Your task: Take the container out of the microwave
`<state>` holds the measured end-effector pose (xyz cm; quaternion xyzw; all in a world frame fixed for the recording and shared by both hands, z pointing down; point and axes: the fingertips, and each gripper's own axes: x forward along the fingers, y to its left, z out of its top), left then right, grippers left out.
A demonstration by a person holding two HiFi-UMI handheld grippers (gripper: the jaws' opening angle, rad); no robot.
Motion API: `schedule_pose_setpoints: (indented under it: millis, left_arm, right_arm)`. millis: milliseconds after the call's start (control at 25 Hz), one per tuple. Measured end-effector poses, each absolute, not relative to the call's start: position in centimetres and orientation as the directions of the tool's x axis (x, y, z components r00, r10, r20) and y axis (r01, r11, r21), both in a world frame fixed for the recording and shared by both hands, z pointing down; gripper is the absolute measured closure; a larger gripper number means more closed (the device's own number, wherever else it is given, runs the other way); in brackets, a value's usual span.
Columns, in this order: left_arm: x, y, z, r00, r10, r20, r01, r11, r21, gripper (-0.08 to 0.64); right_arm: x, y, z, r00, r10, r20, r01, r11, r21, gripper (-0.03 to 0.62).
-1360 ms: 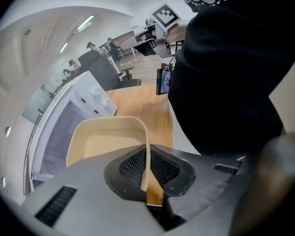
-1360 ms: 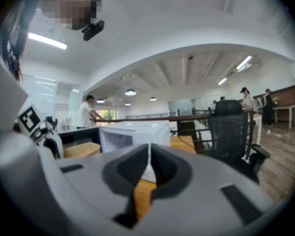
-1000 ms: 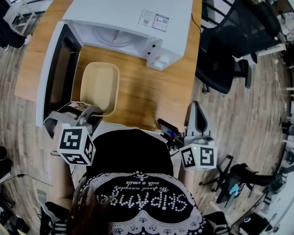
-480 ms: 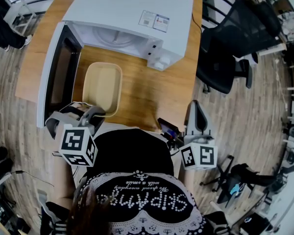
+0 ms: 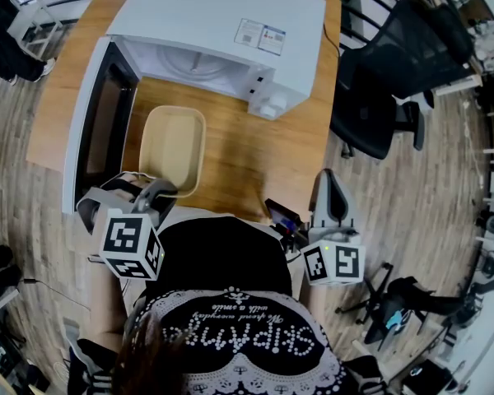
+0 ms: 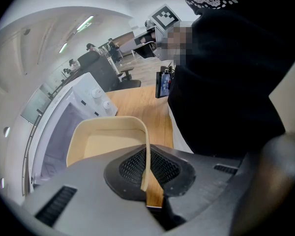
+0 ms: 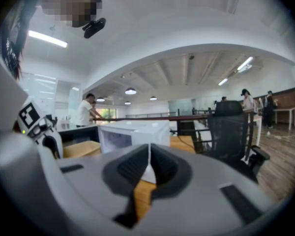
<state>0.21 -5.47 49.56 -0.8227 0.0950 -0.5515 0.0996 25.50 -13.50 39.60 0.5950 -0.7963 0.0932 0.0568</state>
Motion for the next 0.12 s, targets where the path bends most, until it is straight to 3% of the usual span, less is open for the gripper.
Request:
schedule_pose_setpoints:
  millis: [120]
  left_arm:
    - [0.22, -5.32, 49.64, 0.373, -0.264, 0.889, -0.047, -0.963, -0.267, 0.522]
  right_arm:
    - [25.41, -13.43, 39.66, -0.288, -0.936, 0.202, -0.957, 0.277, -0.081, 0.555]
